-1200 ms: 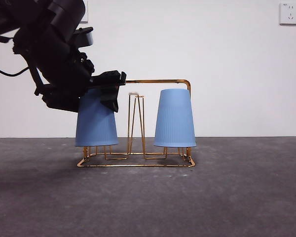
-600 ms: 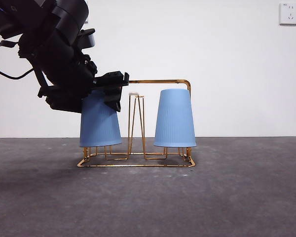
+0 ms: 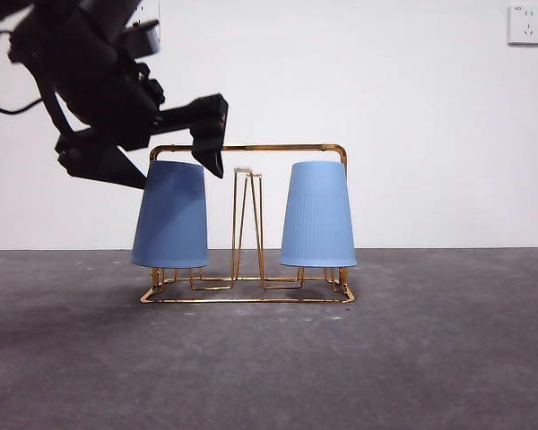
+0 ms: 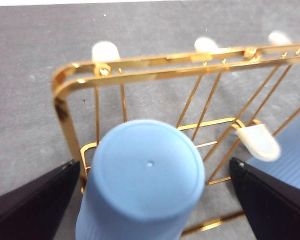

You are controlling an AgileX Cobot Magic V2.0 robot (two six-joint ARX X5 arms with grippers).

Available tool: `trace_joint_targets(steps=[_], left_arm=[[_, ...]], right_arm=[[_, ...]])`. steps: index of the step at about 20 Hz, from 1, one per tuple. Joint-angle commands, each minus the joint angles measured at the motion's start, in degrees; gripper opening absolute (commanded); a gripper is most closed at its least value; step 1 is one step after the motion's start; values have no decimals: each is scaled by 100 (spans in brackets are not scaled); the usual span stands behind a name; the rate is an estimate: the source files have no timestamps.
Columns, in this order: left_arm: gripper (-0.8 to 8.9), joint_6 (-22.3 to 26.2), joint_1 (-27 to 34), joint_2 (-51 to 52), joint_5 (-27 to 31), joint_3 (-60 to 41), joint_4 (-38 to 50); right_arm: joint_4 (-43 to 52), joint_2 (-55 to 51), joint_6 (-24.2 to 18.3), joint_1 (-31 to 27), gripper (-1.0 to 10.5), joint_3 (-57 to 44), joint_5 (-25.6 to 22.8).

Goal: Pick up cup 1,put cup 1 in the cup rack,pick up cup 2,put cup 2 in the cup rack

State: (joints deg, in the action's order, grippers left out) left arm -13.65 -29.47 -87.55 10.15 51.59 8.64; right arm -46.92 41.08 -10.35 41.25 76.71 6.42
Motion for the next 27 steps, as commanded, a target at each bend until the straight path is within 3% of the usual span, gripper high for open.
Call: trace_joint_targets(steps=[1, 8, 12, 16, 21, 27], left_arm=[[535, -28, -20, 186, -9, -61, -332], [534, -59, -55, 1314, -170, -59, -1176], [534, -243, -61, 2260, -999, -50, -2068], [533, -354, -59, 3274, -2317, -48, -2979], [533, -437, -59, 4059, -3410, -48, -3606], [530, -439, -59, 4745, -3676, -48, -3995]], right_arm=[[42, 0, -44, -2, 187, -37, -2], [-13, 2, -22, -2, 186, -37, -136], [-535, 61, -15, -2, 186, -37, -389], [-977, 192, -13, -2, 186, -37, -387], [-1419, 348, 31, -2, 186, -37, -387], [-1803, 505, 33, -2, 186, -37, -387]])
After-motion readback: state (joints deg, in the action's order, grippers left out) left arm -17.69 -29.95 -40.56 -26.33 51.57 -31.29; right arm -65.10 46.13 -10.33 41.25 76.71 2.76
